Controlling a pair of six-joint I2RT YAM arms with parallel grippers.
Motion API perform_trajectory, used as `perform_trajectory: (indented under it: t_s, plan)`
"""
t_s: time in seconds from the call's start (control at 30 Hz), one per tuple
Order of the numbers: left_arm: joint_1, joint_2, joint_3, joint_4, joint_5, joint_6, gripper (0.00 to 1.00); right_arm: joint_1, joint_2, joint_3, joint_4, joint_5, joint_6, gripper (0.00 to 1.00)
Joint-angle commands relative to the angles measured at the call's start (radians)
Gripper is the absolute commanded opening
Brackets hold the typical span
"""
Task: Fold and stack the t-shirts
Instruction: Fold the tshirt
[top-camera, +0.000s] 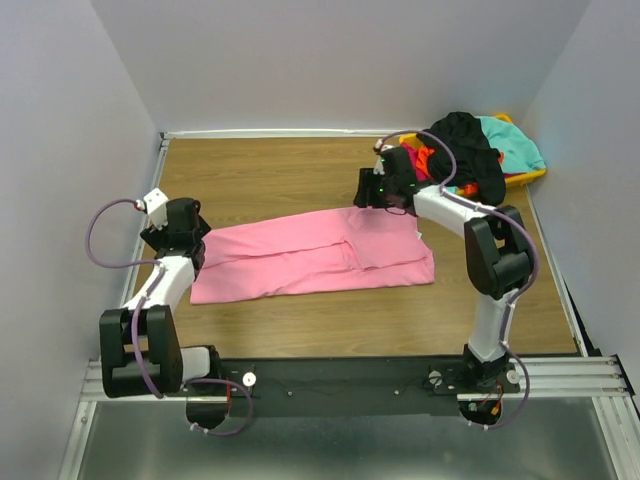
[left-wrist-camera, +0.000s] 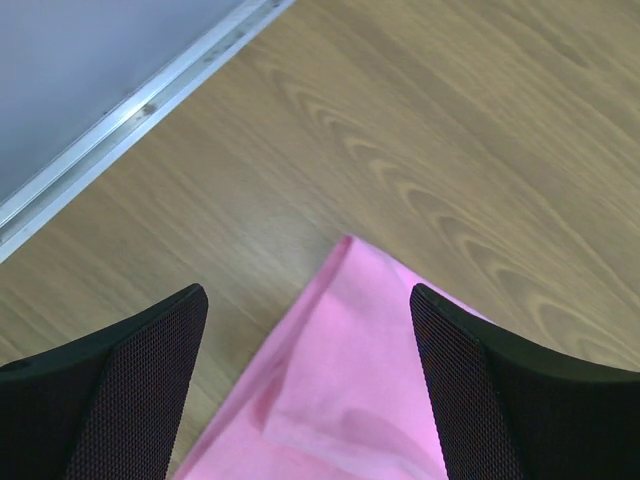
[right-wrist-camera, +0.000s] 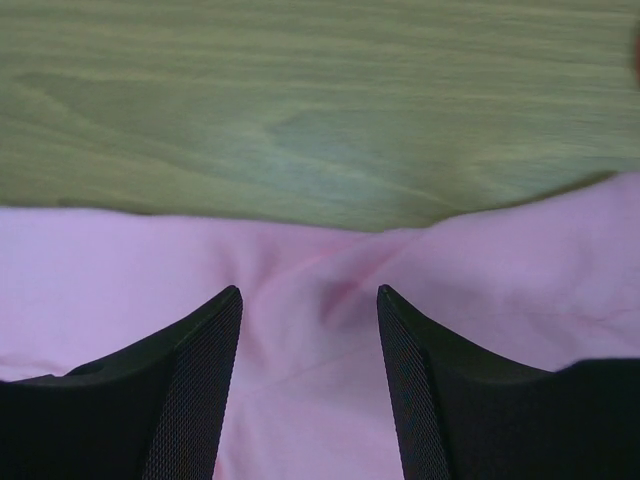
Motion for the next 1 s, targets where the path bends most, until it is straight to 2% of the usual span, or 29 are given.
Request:
perform_trajectory:
  t_s: [0.0, 0.13, 0.43, 0.63, 0.97]
  plan:
    - [0.043, 0.035, -0.016, 0.043, 0.068, -0.018, 0.88, -0.079, -0.004, -0.057, 0.048, -0.081, -0.002, 0.64]
    - [0.091, 0.111, 0.007, 0.078, 0.19, 0.007, 0.8, -0.126, -0.014, -0.119, 0.072, -0.075, 0.006, 0.64]
    - [0.123, 0.24, 0.059, 0.108, 0.295, 0.053, 0.75, -0.249, -0.077, -0.2, 0.123, -0.057, 0.012, 0.64]
    - [0.141, 0.288, 0.091, 0.112, 0.333, 0.067, 0.74, -0.281, -0.077, -0.154, 0.121, -0.061, 0.01, 0.64]
    - [0.164, 0.346, 0.131, 0.115, 0.379, 0.084, 0.73, -0.323, 0.055, -0.019, 0.131, -0.152, 0.012, 0.64]
